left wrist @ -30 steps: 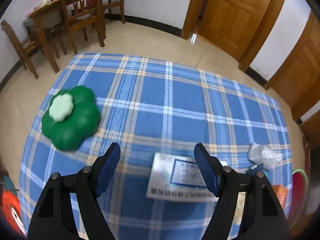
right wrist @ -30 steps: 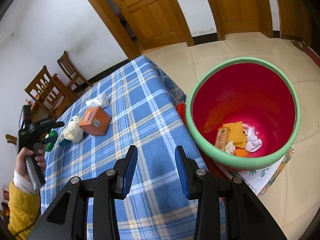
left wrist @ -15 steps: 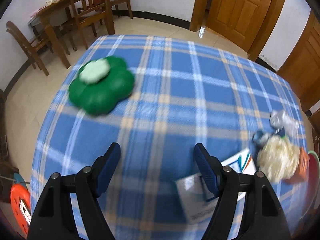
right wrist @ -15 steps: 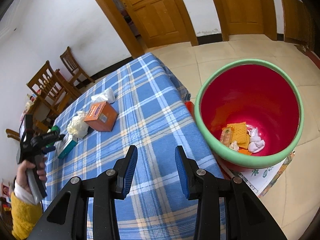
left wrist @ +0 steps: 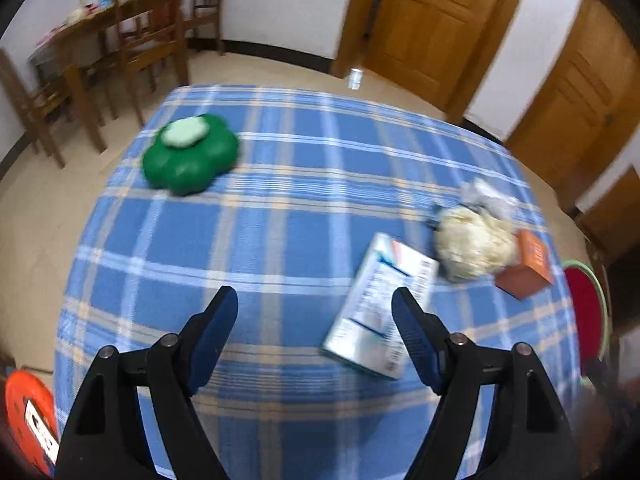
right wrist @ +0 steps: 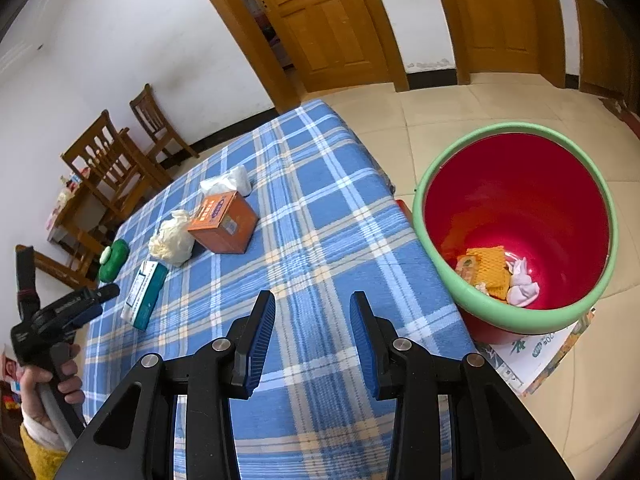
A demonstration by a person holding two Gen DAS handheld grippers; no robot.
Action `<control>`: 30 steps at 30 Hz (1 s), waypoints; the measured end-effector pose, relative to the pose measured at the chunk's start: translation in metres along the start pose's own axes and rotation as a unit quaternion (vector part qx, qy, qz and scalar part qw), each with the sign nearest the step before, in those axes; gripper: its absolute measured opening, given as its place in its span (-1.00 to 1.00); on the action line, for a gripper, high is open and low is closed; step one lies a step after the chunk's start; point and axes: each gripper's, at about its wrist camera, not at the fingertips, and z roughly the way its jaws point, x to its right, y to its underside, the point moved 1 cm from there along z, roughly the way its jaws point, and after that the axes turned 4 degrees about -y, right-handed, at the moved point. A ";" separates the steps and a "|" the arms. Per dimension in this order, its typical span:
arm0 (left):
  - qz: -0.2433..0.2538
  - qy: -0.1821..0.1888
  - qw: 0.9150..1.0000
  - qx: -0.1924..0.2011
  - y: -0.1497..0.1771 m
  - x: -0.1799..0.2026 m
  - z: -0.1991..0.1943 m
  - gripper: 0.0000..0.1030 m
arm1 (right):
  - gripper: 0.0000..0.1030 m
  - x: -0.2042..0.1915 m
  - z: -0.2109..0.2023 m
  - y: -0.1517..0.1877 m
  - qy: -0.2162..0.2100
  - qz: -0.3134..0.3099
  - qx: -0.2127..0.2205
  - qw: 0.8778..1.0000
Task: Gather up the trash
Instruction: 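Grasp the white medicine box with the left gripper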
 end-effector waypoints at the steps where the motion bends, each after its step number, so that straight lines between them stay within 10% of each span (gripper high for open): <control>1: 0.013 0.007 1.000 -0.002 0.001 0.007 0.002 0.54 | -0.23 -0.001 0.001 0.000 0.000 -0.001 -0.001 1.000; 13: 0.066 0.023 0.997 -0.038 0.006 0.033 0.035 0.53 | 0.16 -0.024 0.019 -0.010 0.007 -0.025 -0.009 1.000; 17: 0.069 0.018 0.997 -0.018 0.006 0.034 0.035 0.03 | 0.26 -0.038 0.036 -0.018 0.001 -0.035 -0.019 0.999; 30: 0.000 0.046 0.999 0.014 -0.006 0.008 0.027 0.02 | 0.49 -0.083 0.104 -0.043 0.002 -0.058 -0.049 0.997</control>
